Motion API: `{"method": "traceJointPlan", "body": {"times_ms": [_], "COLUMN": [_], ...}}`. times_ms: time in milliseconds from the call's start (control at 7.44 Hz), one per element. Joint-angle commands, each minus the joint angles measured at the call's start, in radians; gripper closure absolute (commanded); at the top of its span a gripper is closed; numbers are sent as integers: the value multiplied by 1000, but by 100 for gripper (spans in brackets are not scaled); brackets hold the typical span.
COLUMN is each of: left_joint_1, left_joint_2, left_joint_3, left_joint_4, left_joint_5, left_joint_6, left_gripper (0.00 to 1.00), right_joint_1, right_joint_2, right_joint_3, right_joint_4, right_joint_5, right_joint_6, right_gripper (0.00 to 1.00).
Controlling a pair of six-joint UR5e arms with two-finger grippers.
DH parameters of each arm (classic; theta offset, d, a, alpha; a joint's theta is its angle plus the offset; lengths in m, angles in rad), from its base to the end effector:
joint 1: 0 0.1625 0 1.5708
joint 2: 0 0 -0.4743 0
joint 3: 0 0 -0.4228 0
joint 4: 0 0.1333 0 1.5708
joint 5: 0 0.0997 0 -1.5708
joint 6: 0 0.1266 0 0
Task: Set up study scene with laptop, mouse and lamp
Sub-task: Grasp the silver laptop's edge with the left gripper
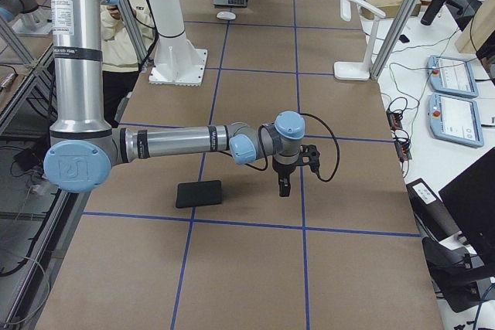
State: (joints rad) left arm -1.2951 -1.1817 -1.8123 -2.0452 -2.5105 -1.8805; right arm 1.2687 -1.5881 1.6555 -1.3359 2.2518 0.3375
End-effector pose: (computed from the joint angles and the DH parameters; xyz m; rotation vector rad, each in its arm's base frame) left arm 0.0672 -0.3517 0.7023 -0.7341 0.7660 -1.3133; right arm -0.1089 -0.5297 0.6725 0.0633 -0.7326 -0.0691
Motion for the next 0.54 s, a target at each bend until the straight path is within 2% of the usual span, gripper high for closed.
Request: {"method": "traceJointPlan", "body": {"times_ms": [0, 269, 403], "left_joint_1": [-1, -3, -4], "left_joint_2": [-4, -16, -33], "left_joint_3": [1, -10, -9], "left_joint_4": [-1, 9, 14], "left_joint_5": [-2, -42, -116], "left_joint_6": [-6, -14, -14], "left_gripper": [100, 100, 100], "right_joint_1": [0, 0, 0], "right_joint_2": [-3, -3, -3], "right_joint_3": [1, 1, 1], "right_joint_4": [1, 0, 1], "right_joint_5": [0, 0, 0], "right_joint_6": [0, 0, -2], "right_gripper": [0, 0, 0]}}
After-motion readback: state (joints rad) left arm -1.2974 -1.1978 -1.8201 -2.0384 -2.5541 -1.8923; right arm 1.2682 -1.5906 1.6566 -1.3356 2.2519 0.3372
